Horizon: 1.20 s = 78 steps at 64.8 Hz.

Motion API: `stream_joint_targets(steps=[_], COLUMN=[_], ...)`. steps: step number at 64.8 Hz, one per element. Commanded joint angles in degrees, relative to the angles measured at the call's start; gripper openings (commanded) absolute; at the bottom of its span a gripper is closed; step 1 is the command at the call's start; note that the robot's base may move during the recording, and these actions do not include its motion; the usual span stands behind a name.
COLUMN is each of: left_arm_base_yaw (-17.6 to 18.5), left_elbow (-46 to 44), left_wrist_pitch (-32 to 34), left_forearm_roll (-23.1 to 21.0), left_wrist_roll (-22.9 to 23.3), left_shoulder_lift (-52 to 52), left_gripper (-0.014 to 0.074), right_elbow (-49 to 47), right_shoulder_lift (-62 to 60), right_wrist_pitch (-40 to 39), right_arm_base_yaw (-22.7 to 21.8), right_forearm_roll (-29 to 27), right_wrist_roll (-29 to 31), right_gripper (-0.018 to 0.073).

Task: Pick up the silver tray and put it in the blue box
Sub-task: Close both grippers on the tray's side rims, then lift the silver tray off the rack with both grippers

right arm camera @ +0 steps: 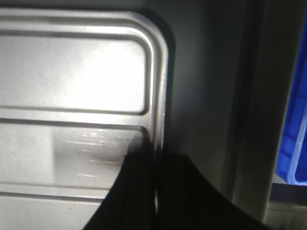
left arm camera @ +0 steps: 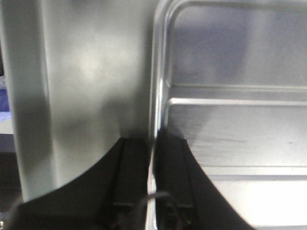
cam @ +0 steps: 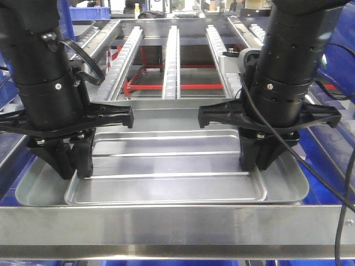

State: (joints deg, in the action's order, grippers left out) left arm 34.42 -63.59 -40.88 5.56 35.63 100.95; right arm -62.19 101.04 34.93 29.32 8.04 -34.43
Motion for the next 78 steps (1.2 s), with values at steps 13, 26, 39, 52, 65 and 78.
stream_joint_targets(steps=[13,26,39,52,65,78], left_arm_base_yaw=[0.24,0.24,0.24,0.24,0.24,3.35], left_elbow=[-1.22,-1.22,-2.97,-8.15,-7.06,-1.04], left_wrist_pitch=[0.75,0.75,-0.47,-7.33,-8.64,-8.64], left_forearm_roll=[0.49,0.49,0.49,0.58,0.58,2.08], left_wrist_roll=[-0.03,-0.03,-0.03,-0.03,0.49,5.59], left_shoulder_lift=[-1.78,-1.78,-1.78,-5.63,-12.48,-19.53], left_gripper=[-0.0011,-0.0011,-0.0011,-0.0011,-0.0011,-0.0011], right_elbow=[-1.37,-1.37,-1.98,-5.41,-4.69,1.01], right_shoulder_lift=[-2.23,-2.23,-3.18,-8.3,-14.31,-20.16], right_wrist_pitch=[-0.87,-0.78,0.21,6.92,9.2,9.57], right_arm_base_yaw=[-0.11,-0.11,-0.11,-0.11,0.73,6.23], right_forearm_roll=[1.12,1.12,1.12,1.26,2.25,6.53], right_wrist_roll=[0.32,0.32,0.26,-2.96,-7.11,-13.94], right_gripper=[0.0053,0.0053,0.0053,0.0053,0.0053,0.0053])
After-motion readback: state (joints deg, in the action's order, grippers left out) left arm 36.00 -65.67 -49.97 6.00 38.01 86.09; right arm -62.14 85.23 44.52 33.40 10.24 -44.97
